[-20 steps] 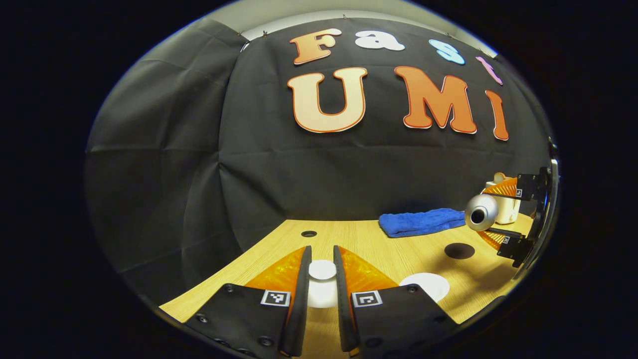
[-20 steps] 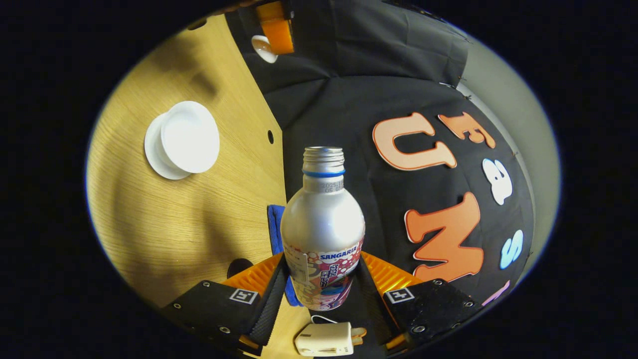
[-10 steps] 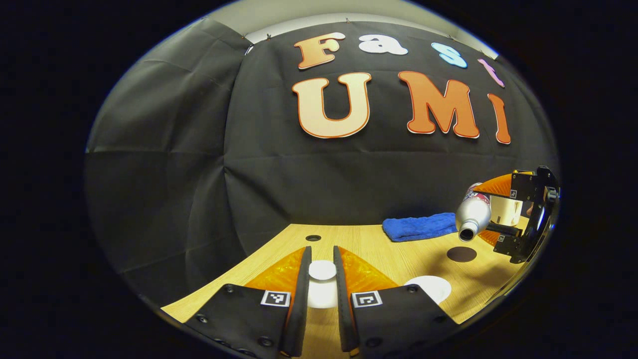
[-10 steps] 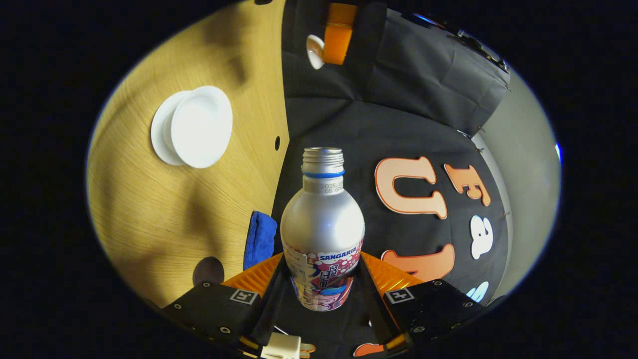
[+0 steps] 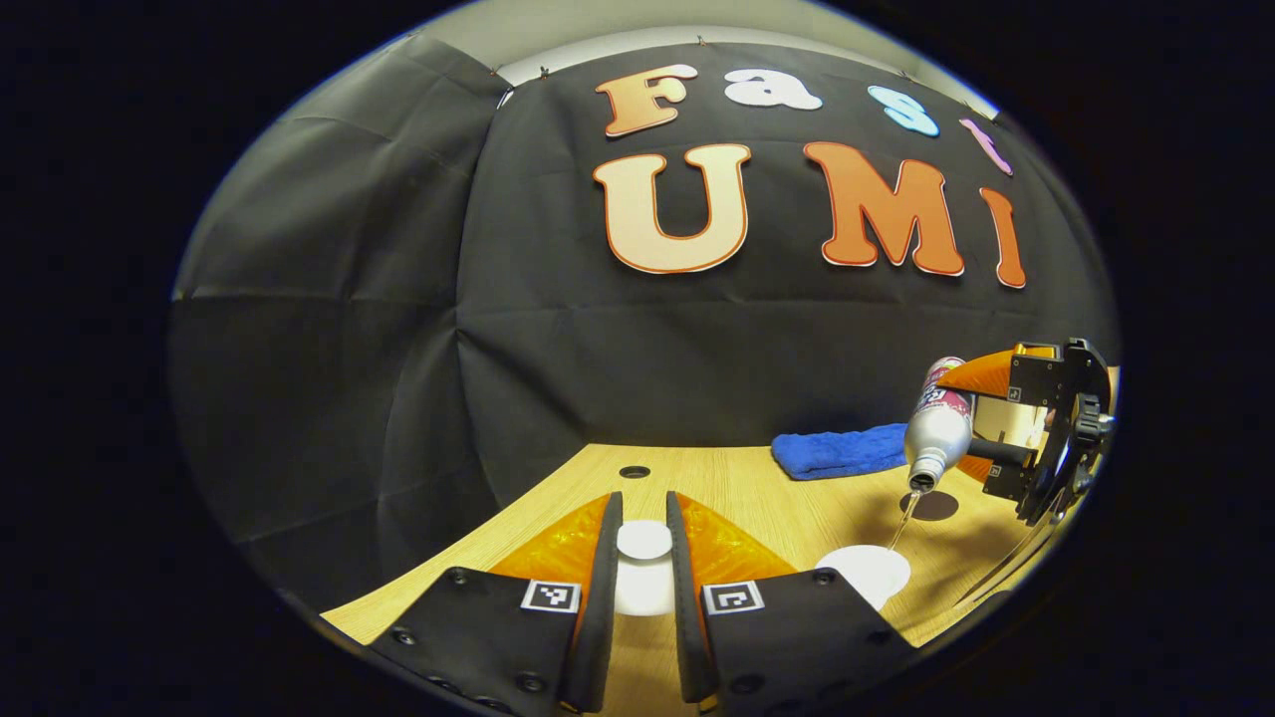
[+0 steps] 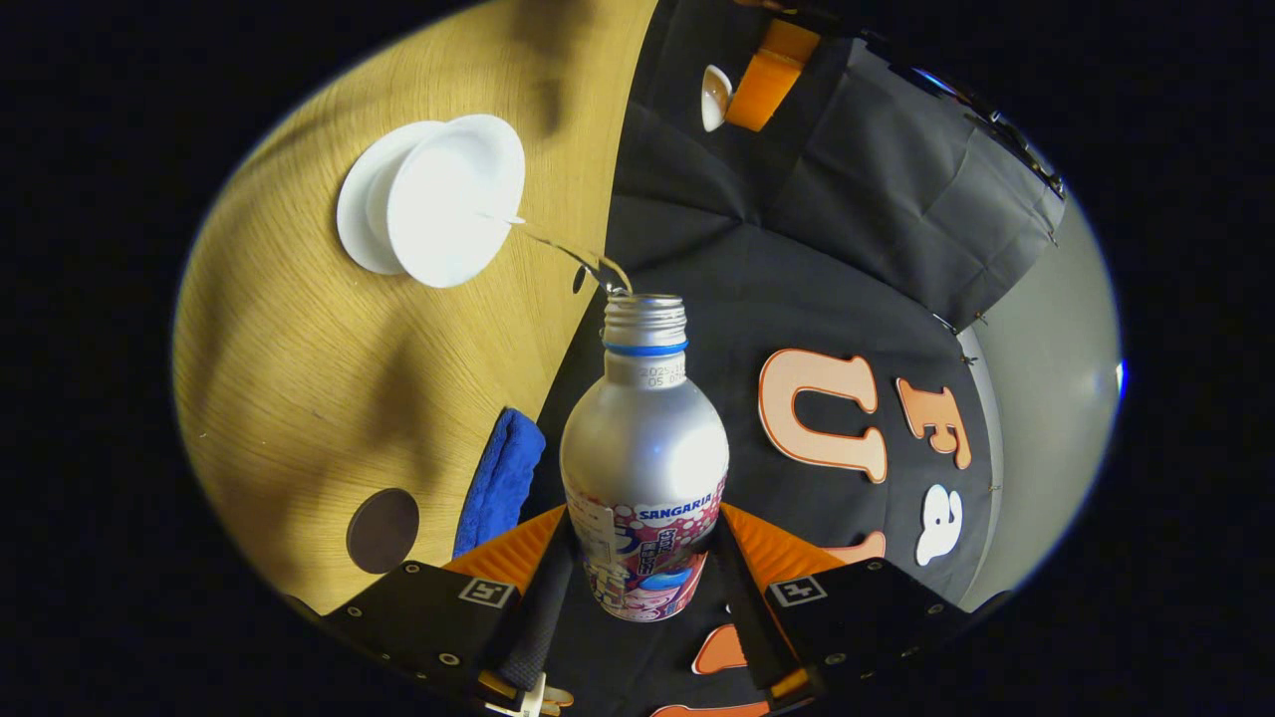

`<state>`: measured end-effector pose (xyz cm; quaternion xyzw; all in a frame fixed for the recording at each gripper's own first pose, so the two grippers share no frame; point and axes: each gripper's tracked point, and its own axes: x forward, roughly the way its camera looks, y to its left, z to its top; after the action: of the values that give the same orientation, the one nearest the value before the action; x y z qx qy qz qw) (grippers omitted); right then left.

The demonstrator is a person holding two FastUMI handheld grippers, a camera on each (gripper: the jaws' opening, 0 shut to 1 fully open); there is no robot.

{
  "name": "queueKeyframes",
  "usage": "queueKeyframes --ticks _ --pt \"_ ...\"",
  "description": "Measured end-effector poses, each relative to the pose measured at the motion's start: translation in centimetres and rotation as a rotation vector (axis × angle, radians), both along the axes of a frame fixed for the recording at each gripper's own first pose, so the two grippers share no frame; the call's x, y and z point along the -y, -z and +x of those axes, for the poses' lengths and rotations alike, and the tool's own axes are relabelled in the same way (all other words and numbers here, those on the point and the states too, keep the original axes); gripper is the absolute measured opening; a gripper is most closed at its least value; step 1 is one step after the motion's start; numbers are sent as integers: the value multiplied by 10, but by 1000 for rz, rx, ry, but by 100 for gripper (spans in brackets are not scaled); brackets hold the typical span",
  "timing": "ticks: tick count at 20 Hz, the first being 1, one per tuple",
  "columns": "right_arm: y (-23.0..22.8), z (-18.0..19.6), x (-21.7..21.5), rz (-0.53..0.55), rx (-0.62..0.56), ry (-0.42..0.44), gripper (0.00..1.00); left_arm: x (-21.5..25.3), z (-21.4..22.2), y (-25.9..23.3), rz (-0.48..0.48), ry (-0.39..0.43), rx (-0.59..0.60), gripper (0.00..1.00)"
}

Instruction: Open the teacup lid with one hand, grasp the water bottle and pour water into the teacup with the other hand; after pouring, place the water bottle on the coaster and then close the teacup lid.

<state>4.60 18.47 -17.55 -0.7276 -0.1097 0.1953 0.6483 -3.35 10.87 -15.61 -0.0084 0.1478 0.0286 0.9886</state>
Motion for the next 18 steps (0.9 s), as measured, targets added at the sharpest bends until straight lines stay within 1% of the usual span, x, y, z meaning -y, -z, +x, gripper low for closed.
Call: queueKeyframes --ticks 6,7,8,13,14,16,17,18 --pt "-22 10 4 -7 61 1 77 0 0 1 -9 -1 -1 31" --pt "-29 15 5 -10 77 -3 77 -1 -1 1 -6 -1 -4 28" --pt "-37 18 6 -16 93 -6 77 -1 0 1 -6 -1 -3 31" --pt "-62 25 2 -23 151 -31 77 2 1 0 -12 1 1 31" --pt "-66 25 -1 -28 164 -38 77 2 1 0 -10 1 0 29" --pt "-74 25 -3 -35 184 -51 77 2 1 0 -8 2 0 28" --pt "-74 26 -4 -37 180 -56 77 2 1 -2 -8 1 4 31" --pt "-73 26 -6 -39 179 -66 75 3 0 -2 -8 3 7 31"
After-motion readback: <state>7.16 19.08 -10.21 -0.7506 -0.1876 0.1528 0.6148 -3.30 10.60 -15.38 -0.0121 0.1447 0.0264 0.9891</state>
